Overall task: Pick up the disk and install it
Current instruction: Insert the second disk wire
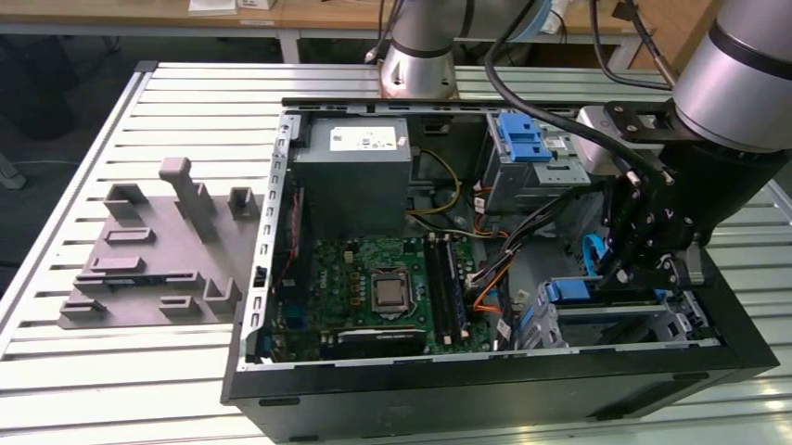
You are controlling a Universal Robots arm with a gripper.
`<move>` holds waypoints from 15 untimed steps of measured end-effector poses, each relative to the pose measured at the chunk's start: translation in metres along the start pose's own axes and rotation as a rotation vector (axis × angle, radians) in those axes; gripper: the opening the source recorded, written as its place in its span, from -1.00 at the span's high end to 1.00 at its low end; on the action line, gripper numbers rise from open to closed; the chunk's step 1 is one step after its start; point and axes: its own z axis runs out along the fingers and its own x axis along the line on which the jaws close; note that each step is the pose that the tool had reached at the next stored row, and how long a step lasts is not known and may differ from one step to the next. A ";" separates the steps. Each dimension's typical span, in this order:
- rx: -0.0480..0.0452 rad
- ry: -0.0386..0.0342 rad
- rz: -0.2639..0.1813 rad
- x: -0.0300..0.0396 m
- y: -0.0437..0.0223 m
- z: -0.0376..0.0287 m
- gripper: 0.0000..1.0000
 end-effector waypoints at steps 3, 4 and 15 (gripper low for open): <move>0.0000 -0.0001 0.000 0.0000 0.0000 0.0000 0.55; 0.0000 0.0000 0.000 0.0000 -0.0001 0.0000 0.55; -0.0002 -0.0025 0.000 0.0001 -0.0001 -0.0021 0.40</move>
